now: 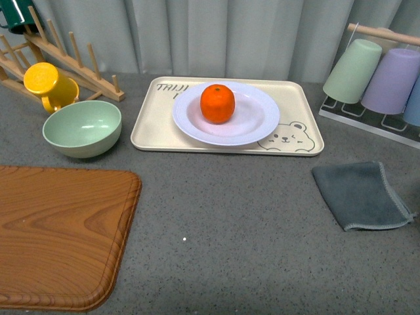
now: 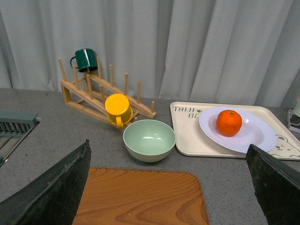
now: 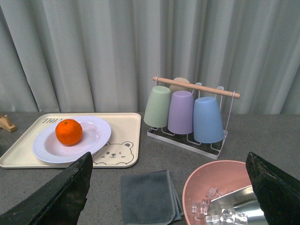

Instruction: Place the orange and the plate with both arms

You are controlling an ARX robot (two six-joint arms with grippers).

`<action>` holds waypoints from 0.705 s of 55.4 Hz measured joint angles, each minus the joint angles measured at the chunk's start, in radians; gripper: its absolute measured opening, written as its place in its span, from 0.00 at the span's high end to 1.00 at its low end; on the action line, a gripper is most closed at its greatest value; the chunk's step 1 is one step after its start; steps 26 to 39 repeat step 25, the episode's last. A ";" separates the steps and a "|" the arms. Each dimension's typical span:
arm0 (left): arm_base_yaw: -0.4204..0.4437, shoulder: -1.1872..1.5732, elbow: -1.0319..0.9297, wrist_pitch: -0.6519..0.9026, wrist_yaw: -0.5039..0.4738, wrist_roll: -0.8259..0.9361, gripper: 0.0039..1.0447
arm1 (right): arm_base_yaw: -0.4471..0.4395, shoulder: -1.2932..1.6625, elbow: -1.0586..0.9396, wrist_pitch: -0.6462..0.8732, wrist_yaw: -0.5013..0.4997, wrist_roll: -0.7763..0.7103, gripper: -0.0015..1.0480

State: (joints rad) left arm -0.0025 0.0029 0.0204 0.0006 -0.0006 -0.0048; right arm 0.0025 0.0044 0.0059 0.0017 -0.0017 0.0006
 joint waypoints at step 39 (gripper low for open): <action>0.000 0.000 0.000 0.000 0.000 0.000 0.06 | 0.000 0.000 0.000 0.000 0.000 0.000 0.09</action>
